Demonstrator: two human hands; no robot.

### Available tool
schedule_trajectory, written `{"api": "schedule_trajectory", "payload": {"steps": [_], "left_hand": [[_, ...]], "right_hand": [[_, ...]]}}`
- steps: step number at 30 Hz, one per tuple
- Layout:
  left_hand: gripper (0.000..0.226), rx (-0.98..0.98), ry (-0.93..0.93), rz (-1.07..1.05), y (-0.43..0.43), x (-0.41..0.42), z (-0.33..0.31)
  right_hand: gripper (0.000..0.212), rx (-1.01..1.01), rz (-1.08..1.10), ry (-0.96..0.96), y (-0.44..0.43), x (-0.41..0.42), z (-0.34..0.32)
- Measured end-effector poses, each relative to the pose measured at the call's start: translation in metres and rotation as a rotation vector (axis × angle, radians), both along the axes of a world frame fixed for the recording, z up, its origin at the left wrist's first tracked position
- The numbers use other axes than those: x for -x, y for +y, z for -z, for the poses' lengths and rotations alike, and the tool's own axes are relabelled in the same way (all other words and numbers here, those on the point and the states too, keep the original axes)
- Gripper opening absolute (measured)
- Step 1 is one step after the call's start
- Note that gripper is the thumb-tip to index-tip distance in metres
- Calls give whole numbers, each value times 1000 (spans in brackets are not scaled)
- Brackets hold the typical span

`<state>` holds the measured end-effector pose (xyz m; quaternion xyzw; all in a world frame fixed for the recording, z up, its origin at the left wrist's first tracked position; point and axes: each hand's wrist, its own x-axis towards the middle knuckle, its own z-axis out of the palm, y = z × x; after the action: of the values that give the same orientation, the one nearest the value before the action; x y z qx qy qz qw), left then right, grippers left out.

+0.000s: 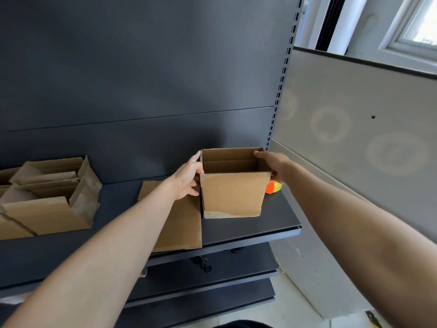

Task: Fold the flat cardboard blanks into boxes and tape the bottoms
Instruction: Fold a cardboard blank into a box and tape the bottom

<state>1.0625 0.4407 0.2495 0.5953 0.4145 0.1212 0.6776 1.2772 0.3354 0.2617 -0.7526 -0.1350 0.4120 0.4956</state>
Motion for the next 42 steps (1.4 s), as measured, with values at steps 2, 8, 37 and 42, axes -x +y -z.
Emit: {"api": "schedule_trajectory", "payload": {"steps": [2, 8, 37, 42], "left_hand": [[73, 2, -12, 2, 0, 1, 0], [70, 28, -25, -11, 4, 2, 5], [66, 55, 68, 65, 12, -13, 23], [82, 78, 53, 66, 8, -8, 24]], "right_hand": [[40, 3, 28, -11, 1, -1, 2], [54, 60, 94, -81, 8, -3, 5], [54, 46, -232, 55, -12, -10, 13], [58, 51, -142, 2, 0, -7, 18]]}}
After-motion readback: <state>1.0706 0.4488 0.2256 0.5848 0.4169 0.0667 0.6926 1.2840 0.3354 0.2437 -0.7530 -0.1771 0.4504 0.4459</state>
